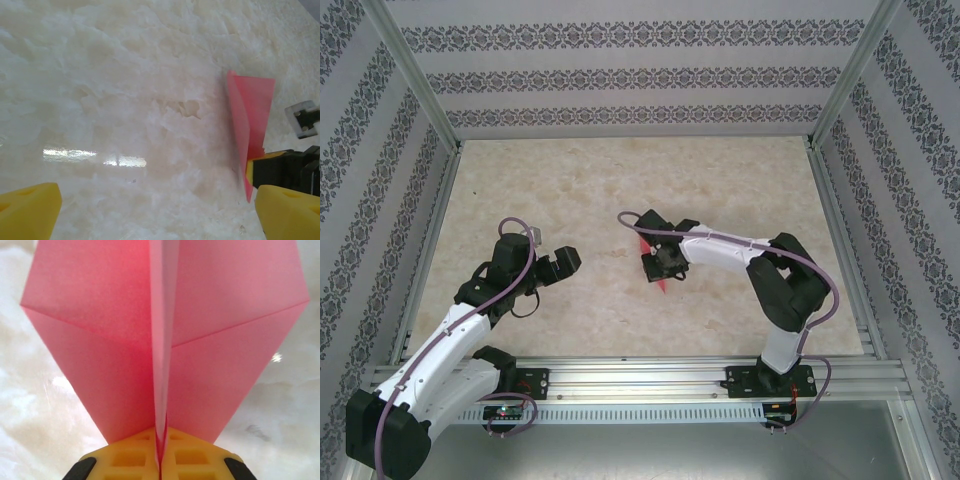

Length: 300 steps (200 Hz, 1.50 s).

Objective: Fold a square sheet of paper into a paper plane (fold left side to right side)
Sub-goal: Pick up the paper plane at the center of the table, then place the paper plane at the center of the table.

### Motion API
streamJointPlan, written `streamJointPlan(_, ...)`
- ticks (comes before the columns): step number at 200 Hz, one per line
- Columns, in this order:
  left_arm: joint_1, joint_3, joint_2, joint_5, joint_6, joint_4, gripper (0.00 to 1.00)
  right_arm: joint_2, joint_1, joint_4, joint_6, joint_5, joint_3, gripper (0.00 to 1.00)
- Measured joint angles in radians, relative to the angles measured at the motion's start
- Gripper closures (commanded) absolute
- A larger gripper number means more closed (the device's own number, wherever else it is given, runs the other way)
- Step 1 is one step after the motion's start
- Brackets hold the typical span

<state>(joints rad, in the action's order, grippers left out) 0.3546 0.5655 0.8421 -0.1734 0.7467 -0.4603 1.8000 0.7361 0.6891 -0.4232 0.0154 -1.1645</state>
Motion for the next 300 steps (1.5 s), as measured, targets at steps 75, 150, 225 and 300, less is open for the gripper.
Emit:
streamJointPlan(75, 0.0, 0.0, -0.021, -0.001, 0.0, -0.002, 0.0, 0.14, -0.073, 0.114, -0.043, 0.038, -0.269, 0.94)
streamJointPlan(150, 0.0, 0.0, -0.02, 0.0, 0.0, -0.002, 0.0, 0.282, -0.104, 0.138, -0.077, 0.04, -0.337, 0.93)
streamJointPlan(225, 0.0, 0.0, -0.016, 0.0, -0.001, -0.006, 0.0, 0.296, -0.11, 0.134, -0.076, 0.035, -0.342, 0.88)
streamJointPlan(300, 0.0, 0.0, -0.013, 0.0, -0.006, -0.013, 0.0, 0.295, -0.108, 0.161, -0.073, 0.04, -0.357, 0.81)
